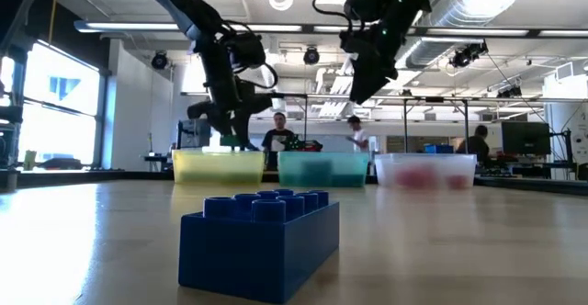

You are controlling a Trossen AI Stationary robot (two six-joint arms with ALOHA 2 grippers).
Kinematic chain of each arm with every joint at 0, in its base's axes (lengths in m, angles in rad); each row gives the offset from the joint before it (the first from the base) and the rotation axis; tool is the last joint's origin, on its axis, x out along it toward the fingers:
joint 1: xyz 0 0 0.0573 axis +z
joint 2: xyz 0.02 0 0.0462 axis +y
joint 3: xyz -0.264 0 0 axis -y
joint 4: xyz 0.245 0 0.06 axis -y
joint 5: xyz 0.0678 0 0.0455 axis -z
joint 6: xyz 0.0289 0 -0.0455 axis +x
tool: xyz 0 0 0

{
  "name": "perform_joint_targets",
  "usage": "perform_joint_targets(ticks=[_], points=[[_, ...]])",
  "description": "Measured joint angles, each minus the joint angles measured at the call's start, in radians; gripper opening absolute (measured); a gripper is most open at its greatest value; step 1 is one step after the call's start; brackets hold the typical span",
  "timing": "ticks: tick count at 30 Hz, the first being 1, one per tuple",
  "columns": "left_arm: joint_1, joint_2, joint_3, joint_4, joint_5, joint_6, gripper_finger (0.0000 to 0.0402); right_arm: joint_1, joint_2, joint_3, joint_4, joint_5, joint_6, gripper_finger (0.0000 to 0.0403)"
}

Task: Sort & place blocks by color
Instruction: Put the green game piece into the yellow bin, then put the blue game piece into the blue bin

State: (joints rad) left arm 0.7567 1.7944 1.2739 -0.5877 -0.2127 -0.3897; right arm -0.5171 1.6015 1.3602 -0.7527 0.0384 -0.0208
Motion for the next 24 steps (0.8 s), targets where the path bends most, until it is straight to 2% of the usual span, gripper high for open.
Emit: perform_joint_targets(ticks=[6, 9, 16, 20, 24], points=[[0.008, 0.042, 0.0, 0.008, -0.011, -0.022, 0.0112, 0.0, 0.0, 0.0, 0.032, -0.081, -0.032, 0.0174], [0.021, 0.053, 0.0, 0.009, 0.024, -0.028, 0.0116, 0.0, 0.0, 0.0, 0.032, -0.085, -0.032, 0.0174], [0.034, 0.057, 0.0, 0.008, 0.054, -0.057, 0.019, 0.0, 0.0, 0.0, 0.033, -0.084, -0.032, 0.0174], [0.043, 0.057, 0.0, 0.008, 0.078, -0.078, 0.0215, 0.0, 0.0, 0.0, 0.033, -0.103, -0.032, 0.0174], [0.045, 0.053, 0.0, 0.008, 0.155, -0.075, 0.0227, 0.001, 0.0, 0.0, 0.034, -0.154, -0.029, 0.0174]])
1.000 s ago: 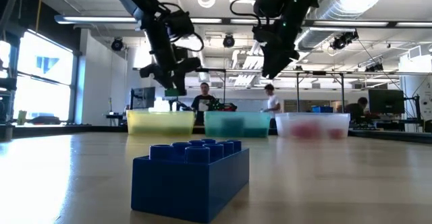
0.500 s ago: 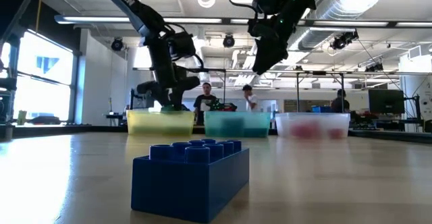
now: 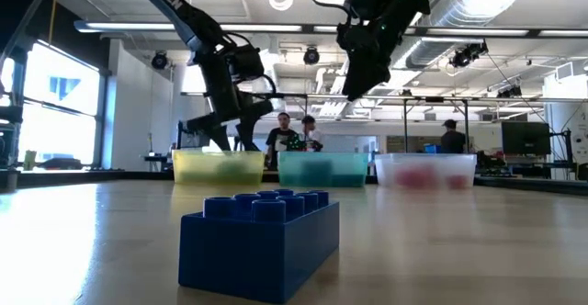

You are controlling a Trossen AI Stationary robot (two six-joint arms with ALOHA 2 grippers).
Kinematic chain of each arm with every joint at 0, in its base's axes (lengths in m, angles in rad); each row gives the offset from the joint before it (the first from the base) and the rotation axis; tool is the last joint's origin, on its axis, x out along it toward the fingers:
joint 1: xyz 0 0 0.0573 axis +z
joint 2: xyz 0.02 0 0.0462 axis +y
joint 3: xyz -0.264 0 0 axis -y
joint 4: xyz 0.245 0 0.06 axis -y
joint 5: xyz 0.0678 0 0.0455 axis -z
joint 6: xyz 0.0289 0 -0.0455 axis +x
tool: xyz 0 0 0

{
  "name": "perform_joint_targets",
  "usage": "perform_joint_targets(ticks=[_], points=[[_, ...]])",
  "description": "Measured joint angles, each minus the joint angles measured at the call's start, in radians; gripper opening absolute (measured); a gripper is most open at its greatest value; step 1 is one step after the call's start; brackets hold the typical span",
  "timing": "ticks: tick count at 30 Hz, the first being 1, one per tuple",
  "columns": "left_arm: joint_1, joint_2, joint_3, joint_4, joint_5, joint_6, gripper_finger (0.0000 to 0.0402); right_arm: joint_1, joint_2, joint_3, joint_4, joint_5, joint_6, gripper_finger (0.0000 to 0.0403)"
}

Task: Sort & place blocks by color
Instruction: Put the blue game piece into the blue bin

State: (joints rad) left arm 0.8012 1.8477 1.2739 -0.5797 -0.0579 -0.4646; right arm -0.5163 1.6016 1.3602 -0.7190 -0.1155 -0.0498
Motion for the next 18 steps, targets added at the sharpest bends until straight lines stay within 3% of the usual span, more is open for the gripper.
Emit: perform_joint_targets(ticks=[8, 18], points=[[0.005, -0.067, 0.0, 0.001, 0.02, 0.031, 0.0226, 0.001, 0.0, 0.0, 0.007, -0.07, 0.024, 0.0174], [-0.028, -0.217, 0.0, -0.024, 0.053, 0.03, 0.0226, 0.062, 0.0, 0.0, 0.027, -0.076, -0.006, 0.0174]])
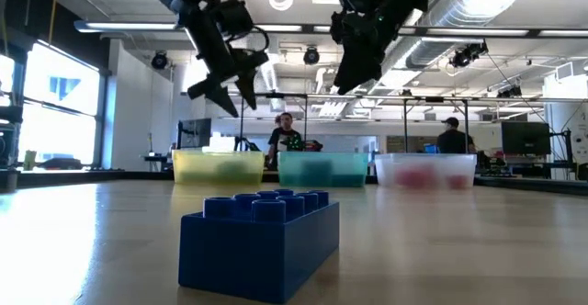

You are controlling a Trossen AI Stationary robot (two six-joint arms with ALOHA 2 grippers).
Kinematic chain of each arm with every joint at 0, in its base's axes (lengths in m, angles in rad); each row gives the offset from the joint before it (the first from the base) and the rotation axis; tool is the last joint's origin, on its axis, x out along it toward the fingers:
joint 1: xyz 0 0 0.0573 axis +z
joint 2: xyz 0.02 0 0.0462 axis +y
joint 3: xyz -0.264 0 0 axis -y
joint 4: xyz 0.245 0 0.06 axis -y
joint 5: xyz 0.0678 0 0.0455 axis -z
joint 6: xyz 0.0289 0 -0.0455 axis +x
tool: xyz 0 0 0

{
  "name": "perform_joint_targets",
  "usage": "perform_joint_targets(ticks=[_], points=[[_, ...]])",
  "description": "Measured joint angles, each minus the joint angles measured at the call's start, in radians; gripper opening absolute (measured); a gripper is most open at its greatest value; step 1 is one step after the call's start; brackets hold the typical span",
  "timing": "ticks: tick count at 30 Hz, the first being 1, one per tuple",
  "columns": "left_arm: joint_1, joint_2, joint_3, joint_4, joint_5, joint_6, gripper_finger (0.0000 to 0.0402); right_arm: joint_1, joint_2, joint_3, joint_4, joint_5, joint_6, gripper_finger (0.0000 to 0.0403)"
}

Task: Sort & place blocks by color
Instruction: Put the blue game piece into the blue bin

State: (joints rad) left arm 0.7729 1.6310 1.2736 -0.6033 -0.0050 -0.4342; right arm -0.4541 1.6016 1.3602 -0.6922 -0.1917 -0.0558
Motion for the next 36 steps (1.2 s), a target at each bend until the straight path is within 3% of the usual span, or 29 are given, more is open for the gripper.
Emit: perform_joint_targets(ticks=[12, 19, 30, 36], points=[[-0.111, -0.182, 0.0, -0.22, -0.009, 0.0, 0.0226, 0.141, 0.0, 0.0, 0.017, 0.004, -0.004, 0.0174], [-0.191, -0.243, 0.0, -0.267, -0.005, 0.0, 0.0226, 0.235, 0.0, 0.0, 0.017, 0.029, 0.106, 0.02], [-0.374, -0.256, 0.0, -0.342, 0.016, -0.001, 0.0226, 0.446, 0.0, 0.0, 0.112, 0.016, 0.153, 0.022], [-0.485, -0.253, 0.0, -0.377, -0.061, -0.008, 0.0226, 0.577, 0.0, 0.0, 0.166, 0.016, 0.19, 0.022]])
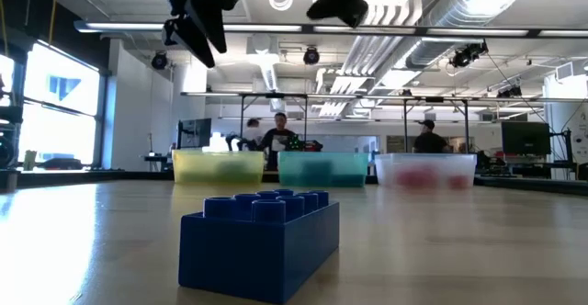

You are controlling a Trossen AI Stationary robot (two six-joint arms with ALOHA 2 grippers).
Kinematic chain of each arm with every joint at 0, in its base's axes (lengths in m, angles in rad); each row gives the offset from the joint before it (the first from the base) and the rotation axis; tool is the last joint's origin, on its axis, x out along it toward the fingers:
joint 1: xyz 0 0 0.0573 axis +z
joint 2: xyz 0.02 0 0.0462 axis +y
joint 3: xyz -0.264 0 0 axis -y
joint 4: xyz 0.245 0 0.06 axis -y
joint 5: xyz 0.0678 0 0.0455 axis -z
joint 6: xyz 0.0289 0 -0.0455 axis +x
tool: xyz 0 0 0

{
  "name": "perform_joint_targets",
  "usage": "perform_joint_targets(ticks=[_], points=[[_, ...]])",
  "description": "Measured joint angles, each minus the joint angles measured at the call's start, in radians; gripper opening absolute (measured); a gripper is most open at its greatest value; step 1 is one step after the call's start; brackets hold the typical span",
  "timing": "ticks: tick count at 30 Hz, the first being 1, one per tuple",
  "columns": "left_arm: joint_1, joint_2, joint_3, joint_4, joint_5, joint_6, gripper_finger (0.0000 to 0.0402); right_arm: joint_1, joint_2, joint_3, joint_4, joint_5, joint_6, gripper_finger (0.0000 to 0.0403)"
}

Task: Sort & place blocks by color
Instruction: Put the blue game piece into the blue bin

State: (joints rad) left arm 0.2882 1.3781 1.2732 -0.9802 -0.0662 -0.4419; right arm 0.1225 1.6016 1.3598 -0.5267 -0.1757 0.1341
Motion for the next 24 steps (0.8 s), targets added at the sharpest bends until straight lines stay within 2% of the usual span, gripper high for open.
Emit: perform_joint_targets(ticks=[5, 10, 17, 24], points=[[-0.064, 0.0, 0.0, -0.001, -0.06, -0.039, 0.0226, 0.101, 0.0, 0.0, 0.02, 0.013, 0.01, 0.022], [-0.106, 0.0, 0.0, 0.0, -0.098, -0.081, 0.0226, 0.175, 0.0, 0.0, 0.027, 0.068, 0.054, 0.022], [-0.147, 0.011, 0.0, 0.0, -0.106, -0.156, 0.0226, 0.227, 0.022, 0.0, 0.041, 0.071, 0.085, 0.022], [-0.174, 0.046, 0.0, -0.004, -0.106, -0.264, 0.0226, 0.259, 0.078, 0.0, 0.086, 0.058, -0.004, 0.022]])
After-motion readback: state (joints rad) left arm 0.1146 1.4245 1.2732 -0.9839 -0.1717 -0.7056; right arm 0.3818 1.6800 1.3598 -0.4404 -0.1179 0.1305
